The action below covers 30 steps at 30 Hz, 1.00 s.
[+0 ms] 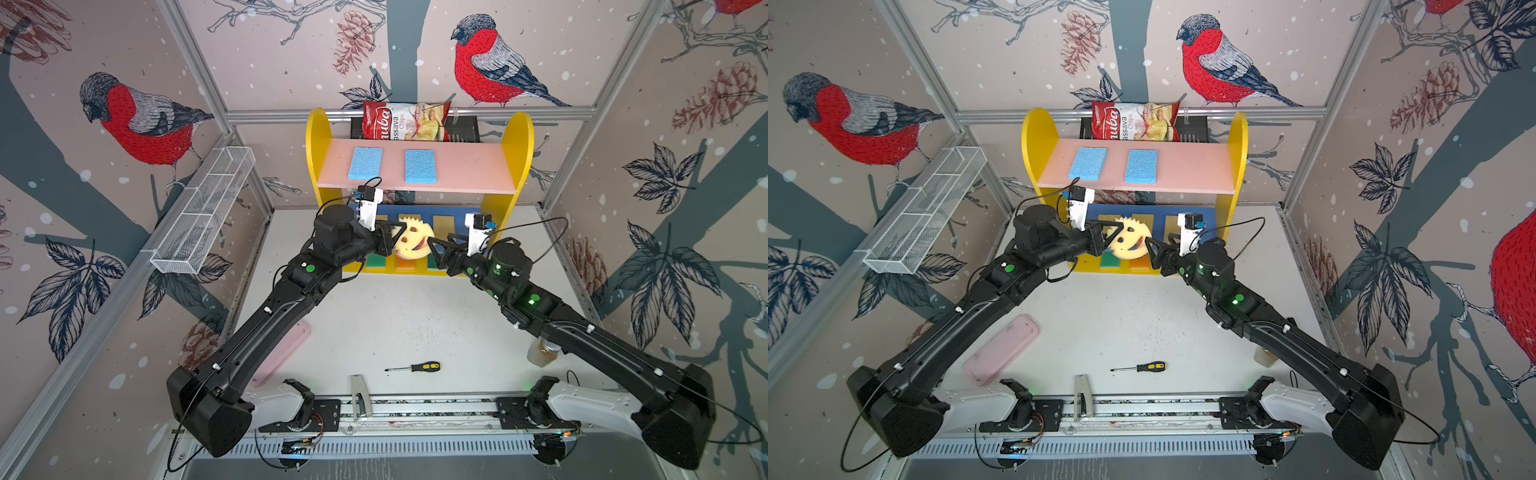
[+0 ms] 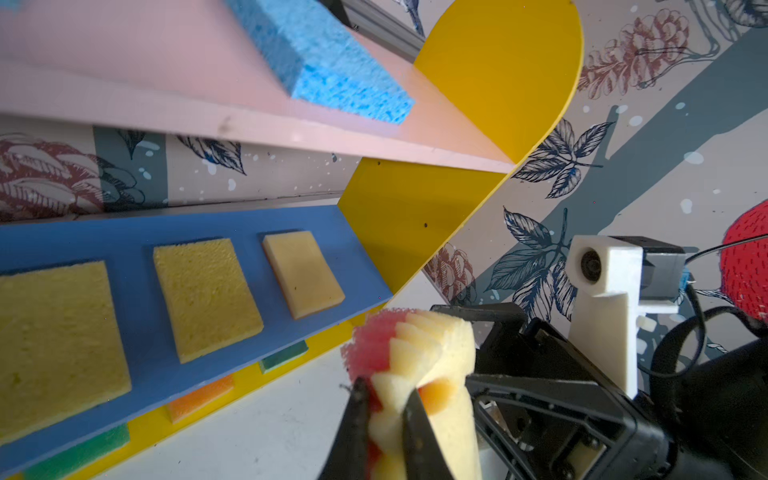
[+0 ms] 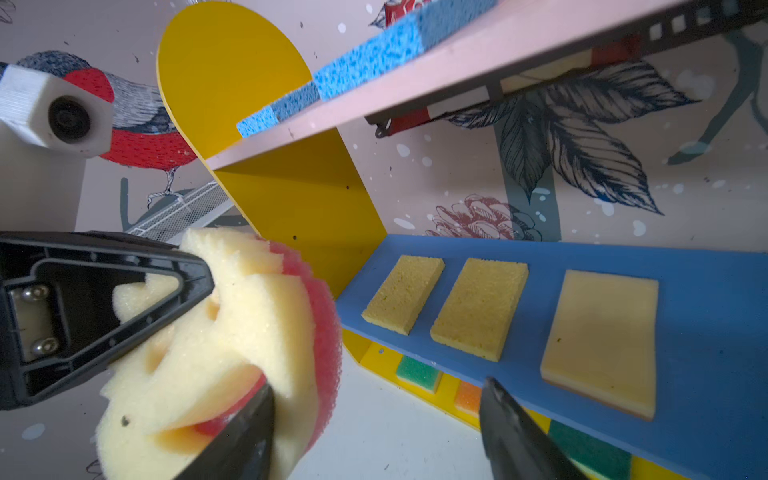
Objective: Place and organize the cleaning sponges onto the shelf
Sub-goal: 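Close the left gripper on the smiley sponge beside the right gripper, then raise the smiley sponge with both grippers up to the pink top shelf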
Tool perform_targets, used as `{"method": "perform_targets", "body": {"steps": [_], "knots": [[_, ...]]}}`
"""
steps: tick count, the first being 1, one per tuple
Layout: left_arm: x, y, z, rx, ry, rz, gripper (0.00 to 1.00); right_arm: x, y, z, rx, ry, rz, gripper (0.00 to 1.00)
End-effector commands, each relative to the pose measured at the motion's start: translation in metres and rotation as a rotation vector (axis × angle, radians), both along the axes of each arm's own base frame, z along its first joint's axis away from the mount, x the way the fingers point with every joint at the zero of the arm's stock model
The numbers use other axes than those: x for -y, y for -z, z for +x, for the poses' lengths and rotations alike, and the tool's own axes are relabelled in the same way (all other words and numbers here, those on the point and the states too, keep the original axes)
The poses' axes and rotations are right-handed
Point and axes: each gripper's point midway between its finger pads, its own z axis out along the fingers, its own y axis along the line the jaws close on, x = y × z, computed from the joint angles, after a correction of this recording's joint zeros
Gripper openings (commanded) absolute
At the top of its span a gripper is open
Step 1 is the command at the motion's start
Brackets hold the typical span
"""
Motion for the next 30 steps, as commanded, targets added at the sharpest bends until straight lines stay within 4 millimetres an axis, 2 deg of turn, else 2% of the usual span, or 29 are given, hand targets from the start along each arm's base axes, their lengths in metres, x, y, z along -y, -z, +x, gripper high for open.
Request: {"method": "perform_targets", "body": {"steps": [1, 4, 7, 10, 15, 21, 30], "knots": [[0.006, -0.03, 0.004, 0.095, -0.021, -0.009, 0.02, 0.019, -0.004, 0.002, 0.023, 0.076, -0.057, 0.74], [0.02, -0.042, 0.003, 0.118, -0.002, -0.002, 0.02, 0.03, -0.028, -0.007, 0.07, 0.08, -0.022, 0.76], [0.033, -0.05, 0.001, 0.138, 0.012, 0.007, 0.02, 0.043, -0.049, -0.015, 0.108, 0.082, 0.026, 0.82], [0.043, -0.058, -0.002, 0.156, 0.026, 0.009, 0.02, 0.054, -0.062, -0.02, 0.126, 0.076, 0.061, 0.87], [0.055, -0.069, -0.005, 0.179, 0.041, 0.01, 0.02, 0.064, -0.075, -0.027, 0.135, 0.036, 0.119, 0.91], [0.071, -0.081, -0.013, 0.207, 0.067, 0.013, 0.02, 0.065, -0.083, -0.032, 0.131, -0.027, 0.16, 0.93], [0.09, -0.087, -0.023, 0.224, 0.1, 0.038, 0.03, 0.072, -0.094, -0.035, 0.14, -0.059, 0.212, 0.93]]}}
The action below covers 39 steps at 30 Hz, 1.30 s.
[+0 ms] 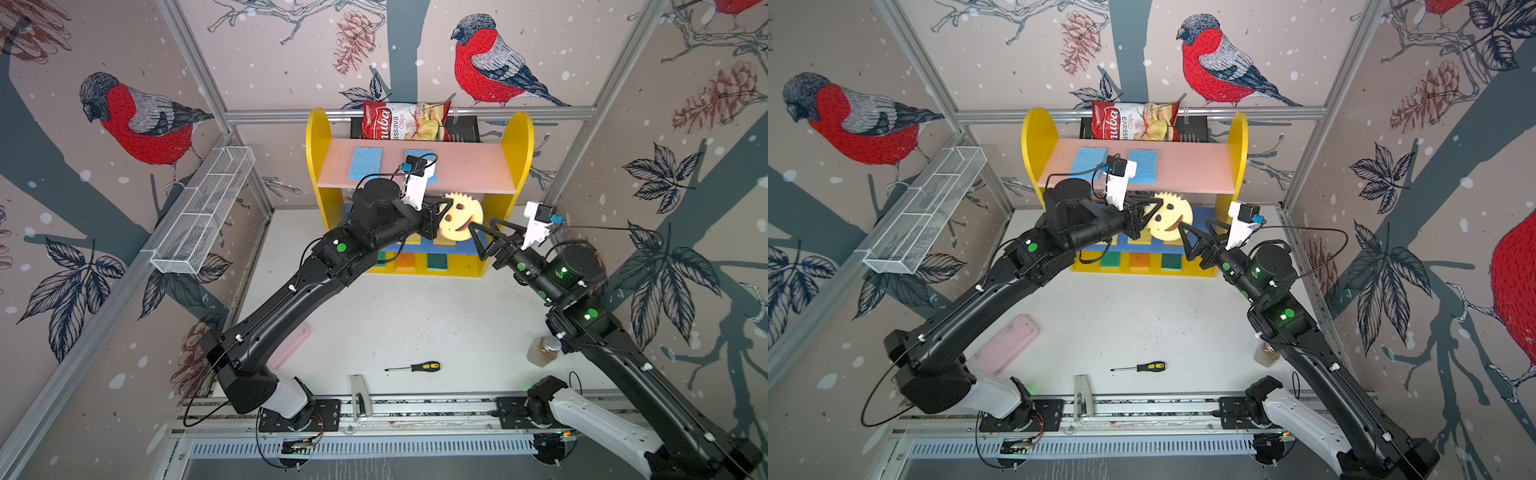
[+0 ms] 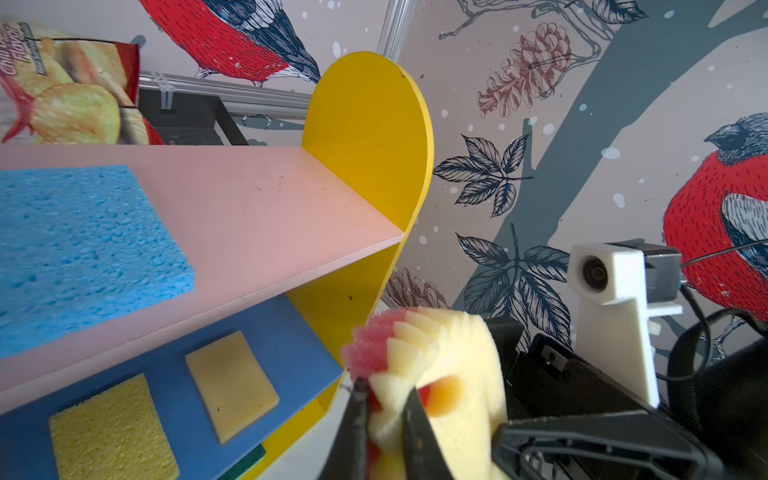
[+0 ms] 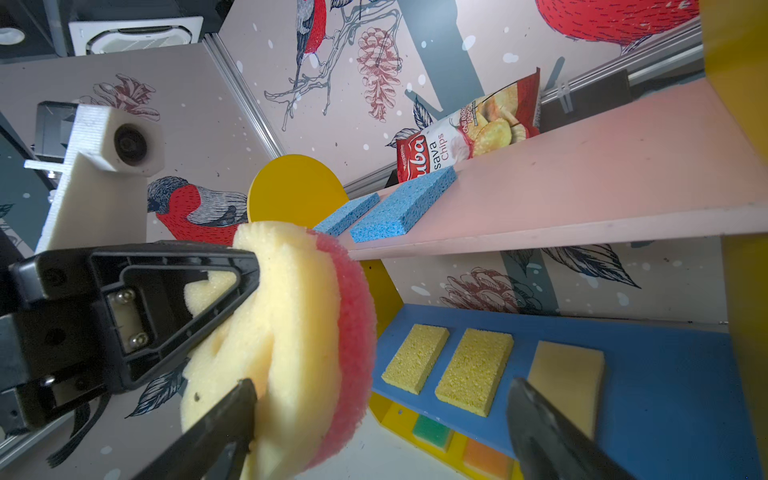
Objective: Place and organize the cleaning sponges onto the shelf
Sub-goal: 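Raise the smiley sponge with both grippers up to the pink top shelf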
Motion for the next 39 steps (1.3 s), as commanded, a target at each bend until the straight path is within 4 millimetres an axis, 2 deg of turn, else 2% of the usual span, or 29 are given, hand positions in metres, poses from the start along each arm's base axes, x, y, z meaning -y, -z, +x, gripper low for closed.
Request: {"method": "perform_targets", "body": {"steps": [1, 3, 5, 6, 8, 10, 13, 18, 24, 25, 28, 32, 33, 34, 39], "knots": [[0.002, -0.006, -0.002, 0.027, 0.001, 0.002, 0.03, 0.0, -0.017, -0.007, 0.037, -0.039, 0.05, 0.92], [0.004, -0.007, -0.003, 0.03, 0.008, -0.002, 0.03, 0.002, -0.019, -0.007, 0.042, -0.044, 0.062, 0.85], [0.007, -0.007, -0.004, 0.031, 0.016, -0.001, 0.04, 0.002, -0.021, -0.007, 0.044, -0.058, 0.076, 0.74], [0.008, -0.007, -0.004, 0.03, 0.018, 0.0, 0.04, 0.002, -0.021, -0.007, 0.046, -0.063, 0.08, 0.65], [0.012, -0.004, -0.005, 0.033, 0.024, 0.011, 0.04, 0.002, -0.02, -0.005, 0.038, -0.069, 0.086, 0.36], [0.015, 0.0, -0.004, 0.032, 0.026, 0.026, 0.06, 0.002, -0.02, -0.003, 0.034, -0.068, 0.089, 0.16], [0.016, 0.011, 0.001, 0.021, 0.006, 0.058, 0.06, 0.003, -0.019, -0.001, 0.029, -0.061, 0.092, 0.0], [0.006, 0.018, 0.013, 0.017, -0.079, 0.082, 0.14, 0.005, -0.021, 0.0, 0.037, -0.05, 0.097, 0.0], [0.0, 0.012, 0.012, 0.049, -0.098, 0.063, 0.24, 0.007, -0.021, 0.003, 0.037, -0.034, 0.097, 0.0], [0.0, 0.012, 0.012, 0.051, -0.101, 0.064, 0.29, 0.007, -0.021, 0.003, 0.036, -0.034, 0.097, 0.0], [0.0, 0.012, 0.014, 0.054, -0.108, 0.065, 0.52, 0.008, -0.02, 0.005, 0.034, -0.027, 0.098, 0.0], [0.0, 0.014, 0.016, 0.051, -0.118, 0.071, 0.69, 0.007, -0.018, 0.006, 0.029, -0.023, 0.098, 0.0], [-0.001, 0.014, 0.016, 0.05, -0.123, 0.07, 0.92, 0.008, -0.018, 0.006, 0.029, -0.022, 0.099, 0.0], [-0.002, 0.014, 0.017, 0.05, -0.129, 0.071, 0.98, 0.008, -0.018, 0.007, 0.029, -0.022, 0.099, 0.0], [-0.017, 0.008, 0.018, 0.068, -0.192, 0.052, 0.98, 0.01, -0.018, 0.008, 0.025, -0.012, 0.095, 0.0]]}}
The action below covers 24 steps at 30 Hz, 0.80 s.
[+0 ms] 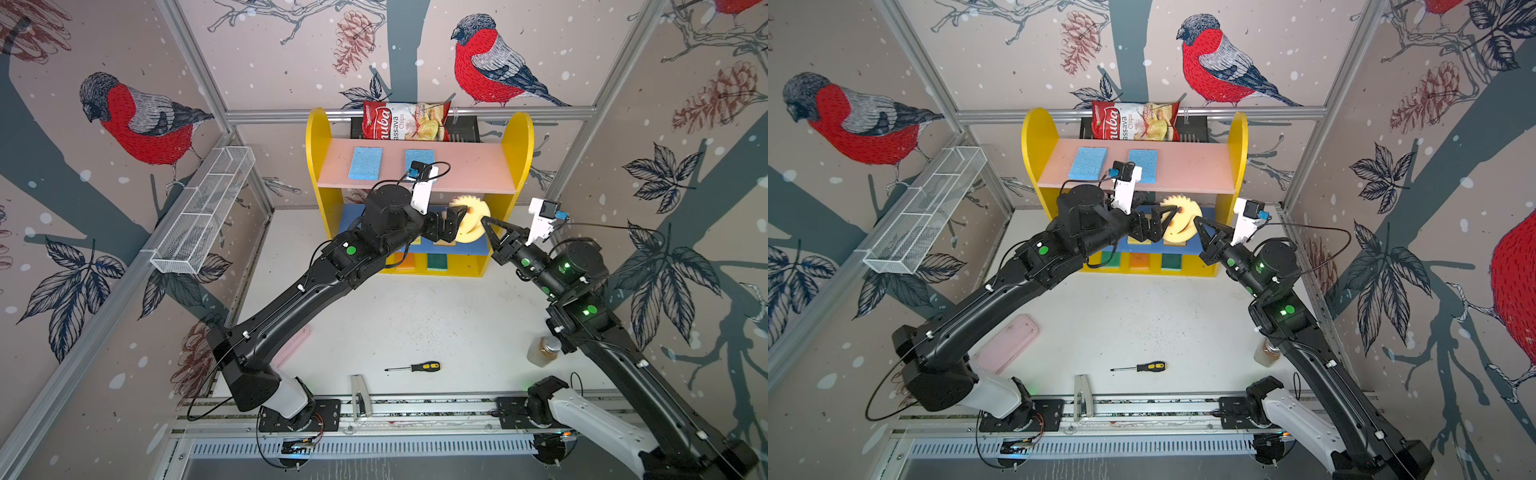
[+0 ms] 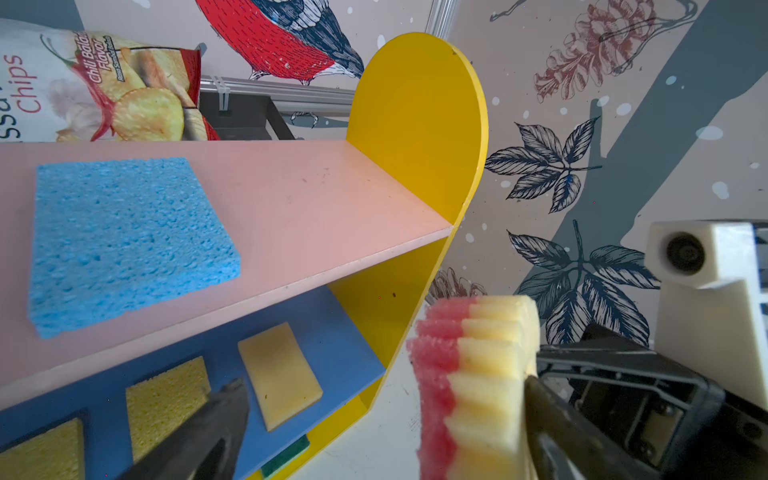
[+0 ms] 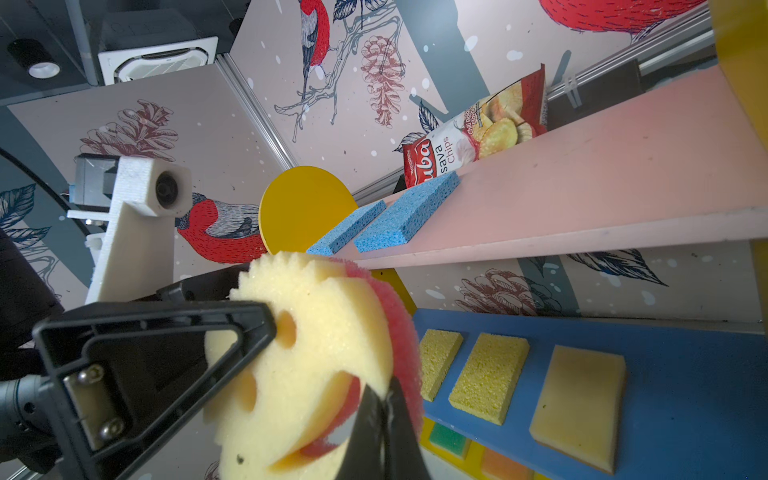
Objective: Place and organize the cleaning sponges onto the shelf
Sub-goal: 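Raise the smiley sponge with both grippers up to the pink top shelf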
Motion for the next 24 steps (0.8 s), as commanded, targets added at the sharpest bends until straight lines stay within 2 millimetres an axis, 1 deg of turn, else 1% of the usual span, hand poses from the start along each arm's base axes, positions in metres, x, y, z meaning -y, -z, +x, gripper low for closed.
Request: {"method": "perform_targets", "body": {"steps": [1, 6, 10, 15, 19, 24], "knots": [[-0.016, -0.016, 0.0, 0.05, -0.058, -0.039, 0.98, 0.005, -0.015, -0.001, 0.044, 0.019, 0.036, 0.0], [-0.037, -0.031, -0.008, 0.113, -0.105, -0.103, 0.98, 0.007, -0.014, 0.002, 0.042, 0.029, 0.036, 0.0], [-0.057, -0.04, -0.014, 0.154, -0.155, -0.134, 0.98, 0.009, -0.011, 0.005, 0.034, 0.039, 0.035, 0.0], [-0.075, -0.041, -0.02, 0.18, -0.201, -0.144, 0.98, 0.01, -0.012, 0.007, 0.028, 0.043, 0.04, 0.0], [-0.086, -0.033, -0.021, 0.178, -0.234, -0.132, 0.98, 0.008, -0.009, 0.011, 0.014, 0.042, 0.042, 0.0], [-0.095, -0.017, -0.02, 0.155, -0.273, -0.098, 0.98, 0.008, -0.008, 0.014, 0.004, 0.044, 0.047, 0.0]]}}
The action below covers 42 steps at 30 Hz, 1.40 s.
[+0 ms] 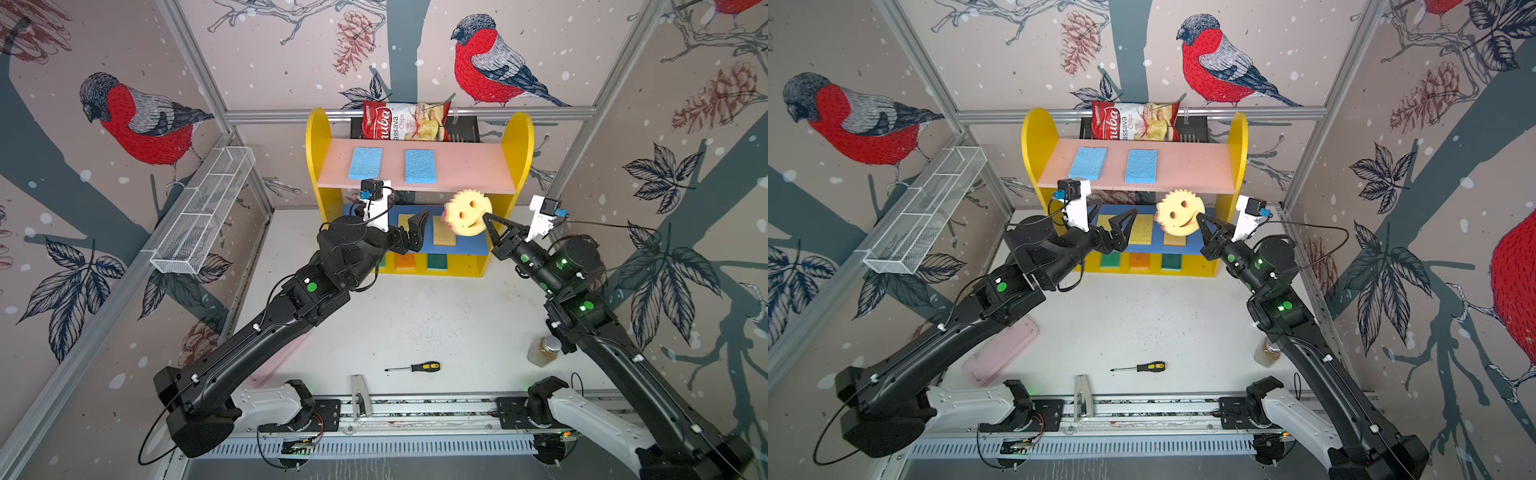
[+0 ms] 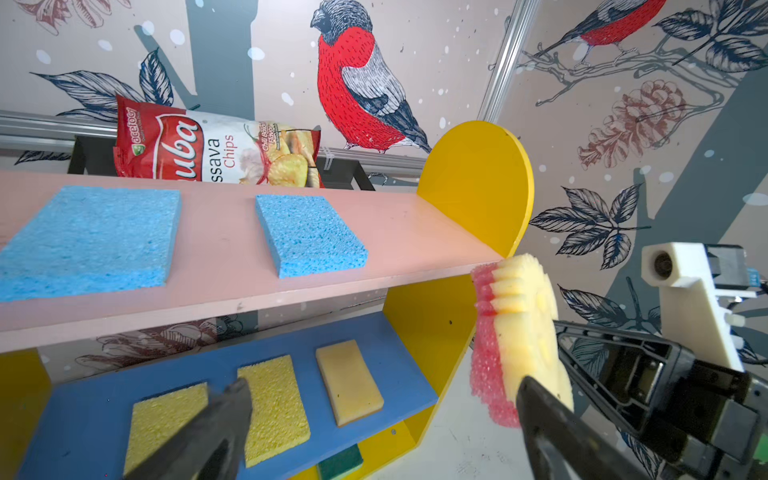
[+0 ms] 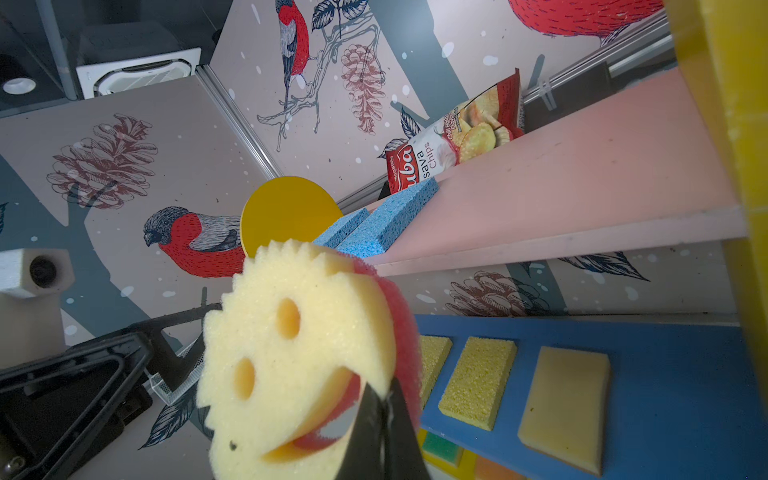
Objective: Place and organize the cleaning sponges onto the shelf
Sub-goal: 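Raise the smiley sponge with both grippers up to the pink top shelf, then carry the sponge onto the shelf with the right gripper while the left withdraws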
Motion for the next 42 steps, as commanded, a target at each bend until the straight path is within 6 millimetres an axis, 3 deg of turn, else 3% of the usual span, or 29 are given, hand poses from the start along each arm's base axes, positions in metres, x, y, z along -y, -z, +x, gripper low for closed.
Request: {"method": "perform_targets", "body": {"steps": [1, 16, 27, 33, 42], "knots": [[-0.01, -0.003, 0.002, 0.026, -0.05, -0.01, 0.98, 0.002, -0.014, 0.0, 0.034, 0.006, 0.03, 0.0], [-0.024, 0.011, 0.002, 0.018, -0.086, 0.0, 0.98, 0.006, -0.02, 0.009, 0.016, 0.055, 0.012, 0.0], [-0.038, 0.022, 0.003, 0.001, -0.112, 0.004, 0.98, 0.024, -0.049, 0.013, 0.06, 0.163, -0.009, 0.0], [-0.047, 0.024, 0.002, -0.006, -0.117, -0.004, 0.98, 0.028, -0.057, 0.024, 0.055, 0.207, -0.017, 0.0], [-0.059, 0.03, 0.004, -0.01, -0.14, 0.008, 0.98, 0.017, -0.069, 0.051, 0.05, 0.213, -0.03, 0.0]]}}
